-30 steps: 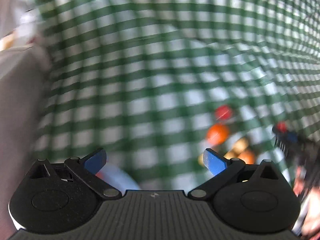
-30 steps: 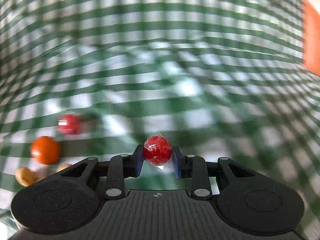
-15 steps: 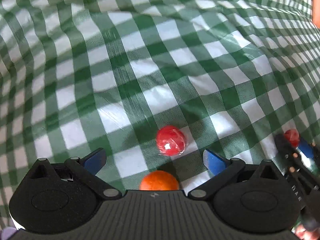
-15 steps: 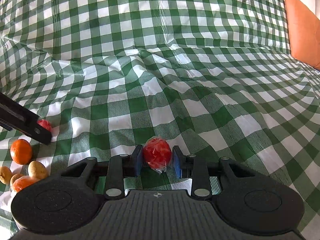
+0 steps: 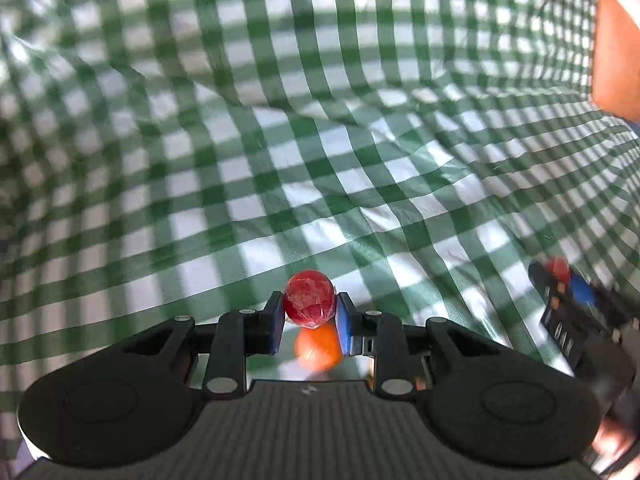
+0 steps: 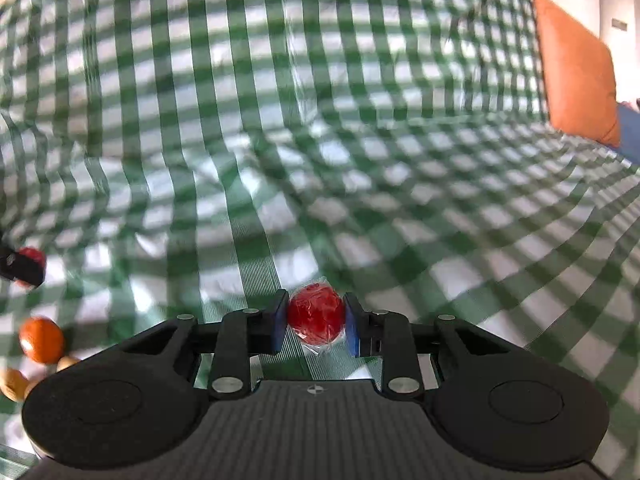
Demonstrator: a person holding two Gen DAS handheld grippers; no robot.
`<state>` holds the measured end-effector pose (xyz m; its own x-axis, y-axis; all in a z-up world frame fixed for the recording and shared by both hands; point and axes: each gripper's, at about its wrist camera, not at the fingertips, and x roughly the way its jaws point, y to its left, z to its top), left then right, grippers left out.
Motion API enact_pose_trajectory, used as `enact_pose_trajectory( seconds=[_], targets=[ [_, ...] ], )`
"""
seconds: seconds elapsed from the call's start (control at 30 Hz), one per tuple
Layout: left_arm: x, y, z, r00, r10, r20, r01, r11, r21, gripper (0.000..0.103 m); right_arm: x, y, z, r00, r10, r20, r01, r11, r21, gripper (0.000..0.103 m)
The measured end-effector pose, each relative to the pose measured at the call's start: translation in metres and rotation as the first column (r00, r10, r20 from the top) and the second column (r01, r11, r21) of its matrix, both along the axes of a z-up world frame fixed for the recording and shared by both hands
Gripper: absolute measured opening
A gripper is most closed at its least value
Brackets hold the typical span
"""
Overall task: Organize fruits
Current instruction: 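Carry both red tomatoes over the blue plate and open both tools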
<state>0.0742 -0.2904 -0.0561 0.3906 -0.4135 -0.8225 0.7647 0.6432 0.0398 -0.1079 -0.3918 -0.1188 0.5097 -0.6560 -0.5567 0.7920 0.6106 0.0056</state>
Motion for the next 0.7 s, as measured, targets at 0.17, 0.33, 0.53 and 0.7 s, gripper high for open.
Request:
enact_pose_trajectory(
  seconds=[0.17, 0.33, 0.53, 0.7],
  targets=[
    [-0.041, 0.09, 0.048, 0.999, 0.038, 0.03, -0.036, 0.999, -0.04, 0.03, -0.03, 0.045, 0.055, 0.993, 0.097, 0.071, -0.095, 0.995, -0.042, 0.03],
    [-0.081, 0.18, 0.078, 0.992, 0.117, 0.037, -0.116, 0.993, -0.039, 0.03, -0.07, 0.119, 0.095, 0.959, 0.273, 0.075, -0.272, 0.962, -0.018, 0.03],
    [-0.118, 0.267, 0.099, 0.978, 0.205, 0.039, -0.203, 0.978, -0.05, 0.03, -0.089, 0.211, 0.127, 0.886, 0.449, 0.118, -0.457, 0.888, 0.053, 0.03],
    [-0.141, 0.321, 0.113, 0.968, 0.247, 0.046, -0.241, 0.965, -0.099, 0.03, -0.08, 0.272, 0.146, 0.806, 0.581, 0.112, -0.588, 0.808, 0.042, 0.03]
  ],
)
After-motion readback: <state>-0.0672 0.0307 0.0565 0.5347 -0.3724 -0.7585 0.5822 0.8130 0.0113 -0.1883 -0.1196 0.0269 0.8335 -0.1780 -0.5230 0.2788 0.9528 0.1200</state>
